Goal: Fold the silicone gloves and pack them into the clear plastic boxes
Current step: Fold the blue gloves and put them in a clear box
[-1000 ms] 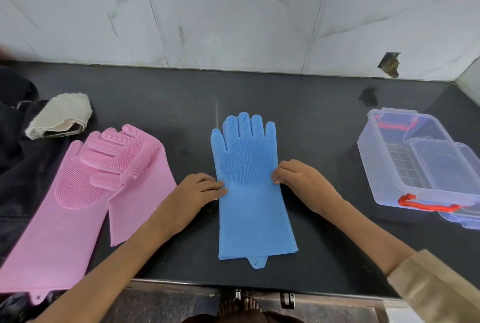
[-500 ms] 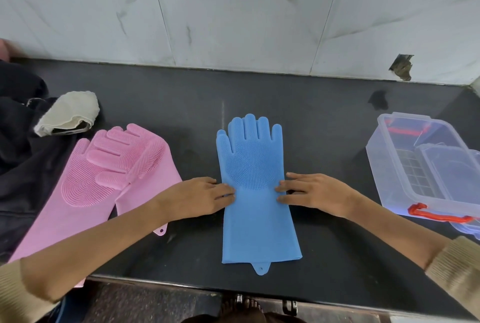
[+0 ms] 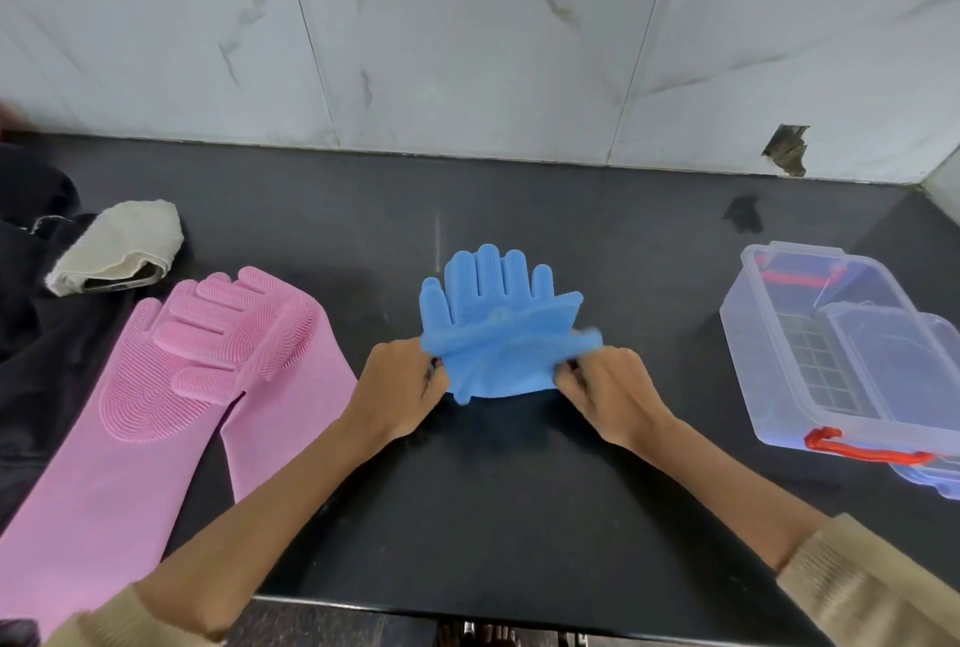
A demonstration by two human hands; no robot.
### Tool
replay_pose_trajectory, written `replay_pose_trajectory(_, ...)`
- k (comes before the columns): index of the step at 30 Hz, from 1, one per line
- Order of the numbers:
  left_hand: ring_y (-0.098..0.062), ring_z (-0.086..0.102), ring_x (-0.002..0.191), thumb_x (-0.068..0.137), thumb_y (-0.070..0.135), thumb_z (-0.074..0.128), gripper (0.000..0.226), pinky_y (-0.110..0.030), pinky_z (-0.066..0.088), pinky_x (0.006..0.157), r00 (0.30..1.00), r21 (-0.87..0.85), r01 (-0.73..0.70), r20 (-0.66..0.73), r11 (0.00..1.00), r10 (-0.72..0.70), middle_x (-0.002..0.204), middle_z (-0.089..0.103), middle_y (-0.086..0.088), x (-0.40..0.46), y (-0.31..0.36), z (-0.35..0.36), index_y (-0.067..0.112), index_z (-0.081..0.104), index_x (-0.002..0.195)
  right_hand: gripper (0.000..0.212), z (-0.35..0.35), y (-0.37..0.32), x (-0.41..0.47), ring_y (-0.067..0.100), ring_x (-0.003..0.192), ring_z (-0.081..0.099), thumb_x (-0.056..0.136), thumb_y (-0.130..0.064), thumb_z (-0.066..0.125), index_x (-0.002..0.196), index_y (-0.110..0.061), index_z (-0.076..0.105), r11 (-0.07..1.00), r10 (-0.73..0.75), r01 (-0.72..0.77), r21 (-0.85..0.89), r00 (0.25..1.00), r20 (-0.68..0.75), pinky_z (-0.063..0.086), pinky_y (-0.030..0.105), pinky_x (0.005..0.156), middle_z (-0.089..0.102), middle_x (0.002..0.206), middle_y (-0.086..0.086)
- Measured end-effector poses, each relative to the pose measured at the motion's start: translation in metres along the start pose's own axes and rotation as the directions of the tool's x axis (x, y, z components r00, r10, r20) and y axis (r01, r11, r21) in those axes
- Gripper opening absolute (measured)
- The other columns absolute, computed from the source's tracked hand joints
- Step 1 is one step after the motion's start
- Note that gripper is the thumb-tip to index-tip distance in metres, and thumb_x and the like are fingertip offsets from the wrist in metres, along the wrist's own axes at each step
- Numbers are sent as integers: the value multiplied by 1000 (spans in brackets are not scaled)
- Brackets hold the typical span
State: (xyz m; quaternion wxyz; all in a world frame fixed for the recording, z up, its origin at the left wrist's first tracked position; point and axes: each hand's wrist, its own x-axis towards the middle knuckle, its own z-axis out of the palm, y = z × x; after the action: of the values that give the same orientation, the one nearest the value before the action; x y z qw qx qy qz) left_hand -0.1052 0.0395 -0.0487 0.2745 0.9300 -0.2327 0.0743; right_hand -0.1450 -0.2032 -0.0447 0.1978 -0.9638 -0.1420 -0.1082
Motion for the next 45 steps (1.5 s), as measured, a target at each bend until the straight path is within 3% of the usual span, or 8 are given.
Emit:
replay_pose_trajectory(7, -11, 21, 44, 85, 21, 46, 40, -26, 22, 44, 921, 34, 388, -54, 921, -386, 46, 27, 3, 24, 14, 18, 17, 22, 53, 36, 14, -17, 37, 17, 44, 19, 90, -13, 38, 60, -16, 18, 918, 394, -392, -65, 919, 16, 12, 30, 45, 28, 48, -1)
replay_pose_trajectory(12, -15, 31, 49, 88, 21, 41, 36, -28, 21, 43, 872, 58, 490, -57, 870, -487, 52, 36, 0, 26, 17, 21, 14, 27, 56, 33, 15, -26, 45, 12, 48, 18, 81, 1, 45, 64, -13, 21, 865, 410, -336, -373, 902, 137, 16, 25, 43, 24, 60, -1)
replay_pose_trajectory(16, -18, 42, 52, 96, 39, 35, 45, -29, 26, 46, 873, 38, 483, -103, 875, -477, 54, 42, 1, 21, 17, 23, 15, 31, 58, 26, 17, -29, 53, 11, 49, 19, 88, -4, 38, 66, -13, 26, 830, 482, -403, -385, 866, 133, 16, 24, 44, 26, 60, -2)
replay_pose_trajectory(20, -23, 47, 60, 98, 45, 26, 47, -31, 33, 57, 868, 104, 494, -125, 863, -481, 62, 49, 0, 21, 17, 24, 13, 38, 67, 24, 25, -29, 54, 11, 46, 24, 94, -18, 36, 70, -13, 32, 789, 591, -578, -208, 807, -1, 23, 27, 46, 33, 54, -2)
replay_pose_trajectory(27, -17, 41, 58, 100, 39, 24, 43, -30, 29, 55, 827, 117, 556, -180, 823, -533, 64, 49, 1, 28, 19, 29, 13, 42, 70, 33, 32, -28, 44, 14, 42, 38, 100, -43, 20, 86, -16, 34, 831, 537, -552, -63, 827, -164, 25, 29, 46, 40, 50, -5)
replay_pose_trajectory(34, -21, 49, 65, 95, 50, 33, 41, -30, 32, 54, 729, 157, 679, -254, 717, -636, 74, 56, -3, 28, 30, 31, 13, 48, 93, 34, 39, -40, 46, 17, 64, 48, 97, -45, 33, 95, -15, 48, 757, 581, -631, -173, 770, -263, 32, 28, 52, 51, 72, -4)
replay_pose_trajectory(38, -29, 54, 91, 92, 57, 36, 54, -36, 39, 69, 686, 210, 727, -228, 654, -690, 104, 58, -11, 29, 30, 27, 6, 50, 103, 48, 39, -38, 49, 20, 88, 53, 97, -49, 34, 114, -6, 48, 724, 670, -686, -69, 723, -168, 39, 29, 66, 54, 107, 7)
replay_pose_trajectory(45, -27, 52, 89, 99, 39, 33, 40, -37, 39, 78, 761, 17, 640, -154, 769, -630, 100, 61, -14, 34, 27, 23, 4, 51, 92, 50, 27, -32, 64, 22, 70, 50, 97, -52, 31, 85, -6, 48, 731, 679, -680, 51, 733, 37, 38, 32, 60, 54, 79, 6)
